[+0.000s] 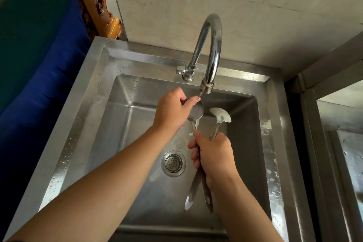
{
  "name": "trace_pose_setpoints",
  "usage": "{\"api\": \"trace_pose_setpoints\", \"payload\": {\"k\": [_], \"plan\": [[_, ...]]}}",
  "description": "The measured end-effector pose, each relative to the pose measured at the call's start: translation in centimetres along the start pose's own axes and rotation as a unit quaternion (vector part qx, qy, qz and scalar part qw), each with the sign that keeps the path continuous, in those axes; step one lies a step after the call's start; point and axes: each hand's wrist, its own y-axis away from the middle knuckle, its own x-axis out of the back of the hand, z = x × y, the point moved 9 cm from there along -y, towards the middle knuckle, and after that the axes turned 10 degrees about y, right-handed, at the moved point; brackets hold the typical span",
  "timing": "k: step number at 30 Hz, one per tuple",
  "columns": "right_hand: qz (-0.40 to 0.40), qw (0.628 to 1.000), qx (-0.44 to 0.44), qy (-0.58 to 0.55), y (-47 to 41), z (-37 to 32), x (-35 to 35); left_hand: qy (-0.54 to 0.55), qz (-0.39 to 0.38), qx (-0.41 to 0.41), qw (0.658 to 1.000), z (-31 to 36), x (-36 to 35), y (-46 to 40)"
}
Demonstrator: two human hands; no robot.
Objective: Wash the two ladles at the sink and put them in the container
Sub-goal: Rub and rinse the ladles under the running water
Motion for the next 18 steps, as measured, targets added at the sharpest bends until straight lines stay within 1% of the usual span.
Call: {"api": "trace_pose_setpoints", "payload": {"k": [3, 5, 8, 11, 13, 16, 18], "plan": [[0.005, 1.0, 0.0, -0.01, 0.0, -0.2, 0.6, -0.002, -0.029, -0.017, 0.999, 0.3, -0.3, 0.1], [0.003, 1.0, -0.003, -0.015, -0.1, -0.2, 0.8, 0.021, -0.051, -0.005, 0.998, -0.1, -0.4, 0.3], [0.002, 1.0, -0.001, -0.016, -0.2, -0.3, 1.0, 0.075, -0.095, 0.054, 0.991, -1.3, -0.8, 0.9], [-0.002, 1.0, -0.005, -0.015, -0.3, -0.3, 1.0, 0.131, -0.137, 0.118, 0.975, -2.1, -1.5, 1.5], [-0.003, 1.0, -0.002, -0.014, -0.3, -0.4, 1.0, 0.153, -0.156, 0.139, 0.966, -2.3, -2.0, 1.9], [-0.002, 1.0, 0.009, 0.009, -0.2, -0.6, 1.1, 0.162, -0.149, 0.157, 0.963, -2.6, -2.2, 2.0], [-0.01, 1.0, 0.011, 0.021, -0.1, -0.6, 0.8, 0.144, -0.131, 0.163, 0.967, -2.7, -2.1, 1.8]]}}
